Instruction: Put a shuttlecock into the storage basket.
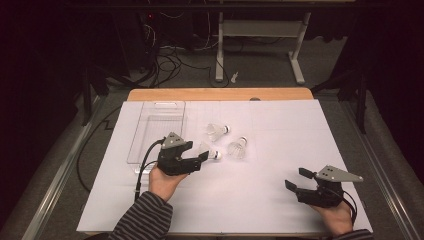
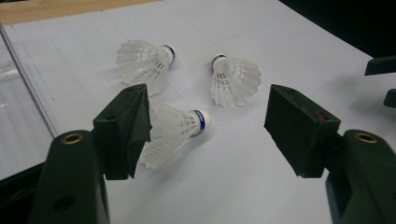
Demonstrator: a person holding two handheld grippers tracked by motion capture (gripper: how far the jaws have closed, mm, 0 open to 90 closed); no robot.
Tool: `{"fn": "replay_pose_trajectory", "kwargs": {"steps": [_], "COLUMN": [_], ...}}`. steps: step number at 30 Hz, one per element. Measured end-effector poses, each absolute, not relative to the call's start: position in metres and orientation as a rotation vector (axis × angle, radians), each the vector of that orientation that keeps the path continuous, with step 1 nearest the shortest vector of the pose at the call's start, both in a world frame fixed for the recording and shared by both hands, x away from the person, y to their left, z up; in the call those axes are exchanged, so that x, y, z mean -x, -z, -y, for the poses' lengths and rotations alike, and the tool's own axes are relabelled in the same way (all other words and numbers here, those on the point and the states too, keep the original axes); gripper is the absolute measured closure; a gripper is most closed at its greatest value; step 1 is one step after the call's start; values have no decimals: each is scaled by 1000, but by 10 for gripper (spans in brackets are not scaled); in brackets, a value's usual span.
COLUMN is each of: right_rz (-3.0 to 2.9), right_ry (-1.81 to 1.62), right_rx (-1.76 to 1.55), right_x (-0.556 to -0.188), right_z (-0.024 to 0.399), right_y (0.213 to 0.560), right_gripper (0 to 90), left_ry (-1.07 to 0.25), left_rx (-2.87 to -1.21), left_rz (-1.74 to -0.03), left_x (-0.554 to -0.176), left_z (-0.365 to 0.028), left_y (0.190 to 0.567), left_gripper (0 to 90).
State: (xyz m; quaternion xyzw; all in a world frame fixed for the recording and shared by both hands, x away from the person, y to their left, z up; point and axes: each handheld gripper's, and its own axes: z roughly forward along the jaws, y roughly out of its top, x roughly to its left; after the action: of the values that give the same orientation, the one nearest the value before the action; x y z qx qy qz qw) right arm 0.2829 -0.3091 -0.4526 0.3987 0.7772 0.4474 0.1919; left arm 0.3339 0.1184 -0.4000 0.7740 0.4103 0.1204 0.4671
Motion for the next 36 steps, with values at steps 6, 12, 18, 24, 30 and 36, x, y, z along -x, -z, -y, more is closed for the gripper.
{"fn": "replay_pose_trajectory", "kwargs": {"steps": [6, 12, 18, 24, 30, 36], "right_rz": [-2184, -2187, -2189, -2191, -2192, -2193], "right_ry": [-1257, -1257, -1257, -1259, -1259, -1259], "right_rx": [-1118, -1116, -1114, -1111, -1110, -1108], "right_x": [-283, -283, -283, -283, -283, -283], "right_z": [309, 309, 309, 309, 308, 308], "right_y": [453, 453, 453, 453, 453, 453], "right_gripper": [297, 297, 298, 297, 297, 298], "left_ry": [-303, -310, -289, -285, -269, -247], "left_rx": [-1920, -1986, -2022, -2087, -2139, -2179], "left_rz": [-1016, -1040, -1088, -1141, -1200, -1234], "left_x": [-340, -345, -353, -362, -369, -374], "left_z": [-112, -105, -101, -96, -92, -90], "left_y": [398, 395, 390, 386, 384, 384], "left_gripper": [324, 335, 361, 376, 394, 404]}}
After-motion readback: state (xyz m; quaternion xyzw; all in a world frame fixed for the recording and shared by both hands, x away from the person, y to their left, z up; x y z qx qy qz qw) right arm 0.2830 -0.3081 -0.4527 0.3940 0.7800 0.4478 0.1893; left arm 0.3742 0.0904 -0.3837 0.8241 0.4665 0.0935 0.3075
